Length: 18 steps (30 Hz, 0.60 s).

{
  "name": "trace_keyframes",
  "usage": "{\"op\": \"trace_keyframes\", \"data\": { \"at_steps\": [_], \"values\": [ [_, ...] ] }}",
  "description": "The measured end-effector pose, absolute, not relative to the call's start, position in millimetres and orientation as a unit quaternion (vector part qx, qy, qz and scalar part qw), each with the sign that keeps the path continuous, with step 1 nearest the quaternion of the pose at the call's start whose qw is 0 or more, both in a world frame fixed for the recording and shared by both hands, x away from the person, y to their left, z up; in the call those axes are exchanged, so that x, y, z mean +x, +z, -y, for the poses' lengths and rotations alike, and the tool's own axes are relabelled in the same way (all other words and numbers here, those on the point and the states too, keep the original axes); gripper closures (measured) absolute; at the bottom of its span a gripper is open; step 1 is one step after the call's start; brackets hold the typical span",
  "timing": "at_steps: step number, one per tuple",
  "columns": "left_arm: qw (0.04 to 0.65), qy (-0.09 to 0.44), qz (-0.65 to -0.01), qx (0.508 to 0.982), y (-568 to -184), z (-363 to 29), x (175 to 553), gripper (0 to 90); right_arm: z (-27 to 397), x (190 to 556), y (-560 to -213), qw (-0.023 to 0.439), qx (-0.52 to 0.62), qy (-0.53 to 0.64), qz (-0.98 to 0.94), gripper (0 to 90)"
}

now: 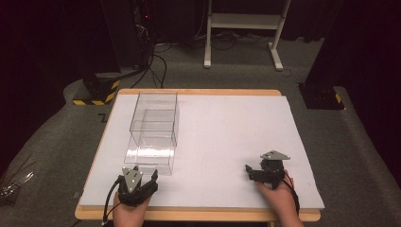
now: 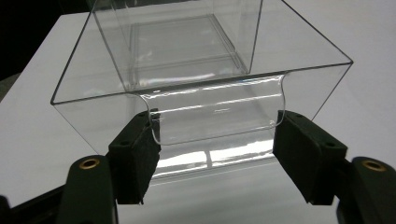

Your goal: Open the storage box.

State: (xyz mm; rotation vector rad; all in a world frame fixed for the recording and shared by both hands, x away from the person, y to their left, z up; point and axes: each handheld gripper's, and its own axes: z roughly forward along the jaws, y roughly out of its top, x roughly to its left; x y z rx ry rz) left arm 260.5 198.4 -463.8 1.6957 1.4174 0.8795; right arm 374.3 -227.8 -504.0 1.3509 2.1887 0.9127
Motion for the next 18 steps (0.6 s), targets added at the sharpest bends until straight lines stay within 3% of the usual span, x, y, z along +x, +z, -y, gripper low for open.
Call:
{"op": "trace_keyframes", "data": {
  "at_steps": [18],
  "values": [
    [0.379, 0.346, -0.551, 0.658, -466, -199, 246, 32.7, 228, 374, -504, 0.203, 0.486, 0.328, -0.784, 15.5]
  ]
}}
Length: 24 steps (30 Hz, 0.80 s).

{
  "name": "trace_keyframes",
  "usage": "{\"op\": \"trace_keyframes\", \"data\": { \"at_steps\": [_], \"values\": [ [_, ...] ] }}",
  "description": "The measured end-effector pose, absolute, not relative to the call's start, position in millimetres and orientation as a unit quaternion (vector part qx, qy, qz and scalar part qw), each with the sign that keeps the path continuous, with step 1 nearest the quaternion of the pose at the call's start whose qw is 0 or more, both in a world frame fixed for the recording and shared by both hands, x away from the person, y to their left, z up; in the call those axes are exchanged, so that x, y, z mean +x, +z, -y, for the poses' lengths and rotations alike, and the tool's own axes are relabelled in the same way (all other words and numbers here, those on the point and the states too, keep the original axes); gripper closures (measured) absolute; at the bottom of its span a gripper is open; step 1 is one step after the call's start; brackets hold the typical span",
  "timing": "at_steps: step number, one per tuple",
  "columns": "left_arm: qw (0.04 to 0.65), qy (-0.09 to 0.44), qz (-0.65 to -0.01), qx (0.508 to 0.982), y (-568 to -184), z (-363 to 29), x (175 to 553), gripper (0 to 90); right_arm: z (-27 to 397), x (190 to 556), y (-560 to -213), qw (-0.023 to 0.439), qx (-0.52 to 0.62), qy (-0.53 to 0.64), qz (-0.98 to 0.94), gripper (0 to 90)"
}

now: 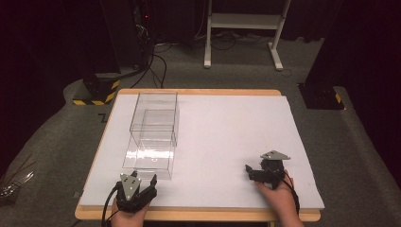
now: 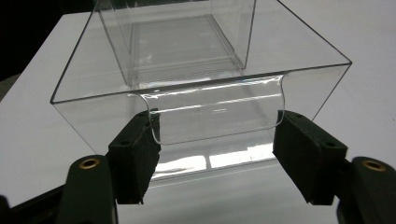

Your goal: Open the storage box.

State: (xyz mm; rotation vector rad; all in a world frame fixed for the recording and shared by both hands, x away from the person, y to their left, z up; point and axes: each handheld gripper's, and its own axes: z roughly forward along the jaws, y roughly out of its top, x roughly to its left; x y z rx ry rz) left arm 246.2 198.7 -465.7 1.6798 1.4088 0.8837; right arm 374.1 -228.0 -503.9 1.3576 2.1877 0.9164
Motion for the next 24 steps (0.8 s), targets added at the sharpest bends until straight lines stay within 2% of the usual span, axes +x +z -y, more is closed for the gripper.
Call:
{"op": "trace_keyframes", "data": {
  "at_steps": [9, 24],
  "values": [
    [0.391, 0.337, -0.554, 0.654, -464.5, -201.6, 246.1, 31.4, 228.1, 374.2, -503.9, 0.204, 0.485, 0.328, -0.785, 15.4],
    [0.402, 0.333, -0.561, 0.642, -456.7, -204.2, 245.4, 22.2, 227.6, 374.3, -504.0, 0.205, 0.484, 0.327, -0.785, 15.4]
  ]
}}
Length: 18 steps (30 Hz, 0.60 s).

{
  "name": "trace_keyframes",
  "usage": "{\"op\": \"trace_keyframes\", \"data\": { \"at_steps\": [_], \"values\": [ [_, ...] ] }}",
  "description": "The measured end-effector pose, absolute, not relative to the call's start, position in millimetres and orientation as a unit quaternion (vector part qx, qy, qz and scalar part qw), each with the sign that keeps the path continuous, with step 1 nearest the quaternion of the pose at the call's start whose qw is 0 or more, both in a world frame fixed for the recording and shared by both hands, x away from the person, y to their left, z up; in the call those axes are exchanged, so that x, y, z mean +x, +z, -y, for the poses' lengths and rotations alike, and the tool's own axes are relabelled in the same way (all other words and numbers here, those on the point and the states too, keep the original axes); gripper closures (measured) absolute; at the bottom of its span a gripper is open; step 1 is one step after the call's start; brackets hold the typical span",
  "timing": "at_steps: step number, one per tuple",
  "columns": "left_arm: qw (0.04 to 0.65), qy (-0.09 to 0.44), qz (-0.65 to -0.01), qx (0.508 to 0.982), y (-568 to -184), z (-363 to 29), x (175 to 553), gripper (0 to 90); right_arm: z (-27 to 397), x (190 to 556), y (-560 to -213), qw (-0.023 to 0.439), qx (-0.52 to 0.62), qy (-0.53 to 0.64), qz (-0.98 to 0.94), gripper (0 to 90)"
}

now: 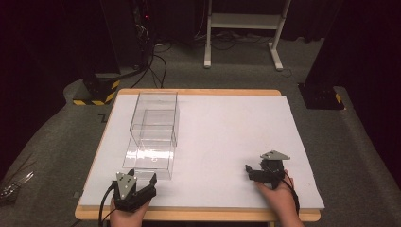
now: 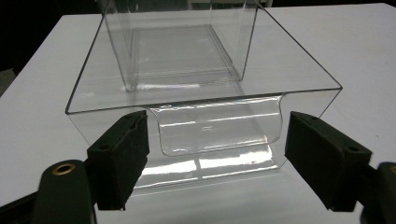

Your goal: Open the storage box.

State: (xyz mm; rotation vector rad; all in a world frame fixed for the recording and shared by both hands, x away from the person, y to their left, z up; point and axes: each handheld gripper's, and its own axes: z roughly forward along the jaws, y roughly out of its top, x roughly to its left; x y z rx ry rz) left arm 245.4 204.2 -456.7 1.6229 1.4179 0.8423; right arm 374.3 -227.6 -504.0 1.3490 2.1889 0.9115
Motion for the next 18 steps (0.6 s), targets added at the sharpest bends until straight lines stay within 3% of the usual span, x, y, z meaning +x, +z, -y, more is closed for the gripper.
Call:
{"op": "trace_keyframes", "data": {
  "at_steps": [18],
  "values": [
    [0.435, 0.337, -0.542, 0.635, -440, -206, 245, 26.8, 227, 374, -504, 0.206, 0.485, 0.326, -0.785, 15.4]
  ]
}}
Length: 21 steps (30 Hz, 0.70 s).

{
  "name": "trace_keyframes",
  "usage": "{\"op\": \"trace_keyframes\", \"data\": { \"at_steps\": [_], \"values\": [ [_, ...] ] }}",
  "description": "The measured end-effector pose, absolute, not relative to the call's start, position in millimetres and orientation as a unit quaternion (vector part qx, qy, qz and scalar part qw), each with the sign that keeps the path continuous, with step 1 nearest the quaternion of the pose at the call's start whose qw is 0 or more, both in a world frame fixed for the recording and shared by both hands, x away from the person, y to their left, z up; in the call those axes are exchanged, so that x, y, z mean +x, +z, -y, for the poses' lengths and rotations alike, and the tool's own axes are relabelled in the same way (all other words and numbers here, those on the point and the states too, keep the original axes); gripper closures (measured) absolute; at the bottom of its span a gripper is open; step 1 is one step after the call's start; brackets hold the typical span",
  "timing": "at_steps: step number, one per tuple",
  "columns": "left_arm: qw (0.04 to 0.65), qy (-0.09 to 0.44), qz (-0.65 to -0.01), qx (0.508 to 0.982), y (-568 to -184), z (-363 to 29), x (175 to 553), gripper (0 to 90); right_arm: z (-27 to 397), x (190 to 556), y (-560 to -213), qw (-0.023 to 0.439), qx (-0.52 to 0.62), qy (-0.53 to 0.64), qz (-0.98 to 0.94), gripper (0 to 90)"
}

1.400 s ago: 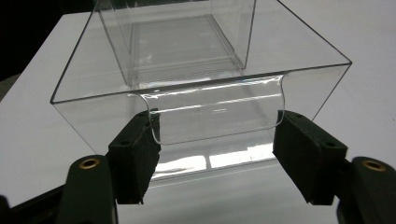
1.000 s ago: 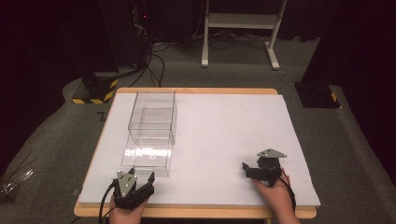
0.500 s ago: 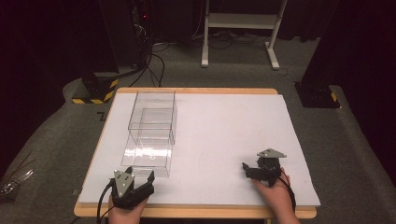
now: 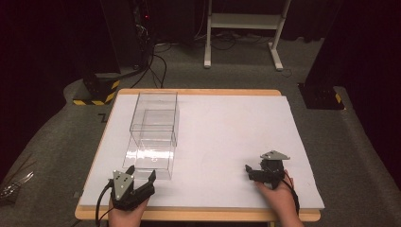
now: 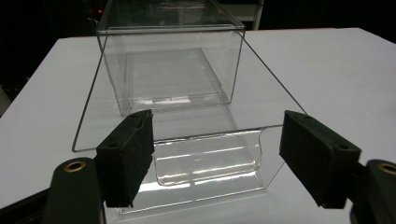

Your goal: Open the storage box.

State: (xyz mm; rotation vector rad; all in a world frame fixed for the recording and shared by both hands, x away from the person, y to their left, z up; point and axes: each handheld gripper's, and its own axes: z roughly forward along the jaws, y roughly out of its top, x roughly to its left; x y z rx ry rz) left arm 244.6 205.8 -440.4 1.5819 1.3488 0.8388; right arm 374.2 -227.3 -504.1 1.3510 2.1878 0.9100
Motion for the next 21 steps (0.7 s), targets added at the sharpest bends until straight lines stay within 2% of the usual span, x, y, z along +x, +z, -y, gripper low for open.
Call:
{"op": "trace_keyframes", "data": {
  "at_steps": [21],
  "values": [
    [0.45, 0.302, -0.53, 0.652, -430, -219, 272, 35.3, 227, 374, -504, 0.206, 0.485, 0.327, -0.785, 15.5]
  ]
}}
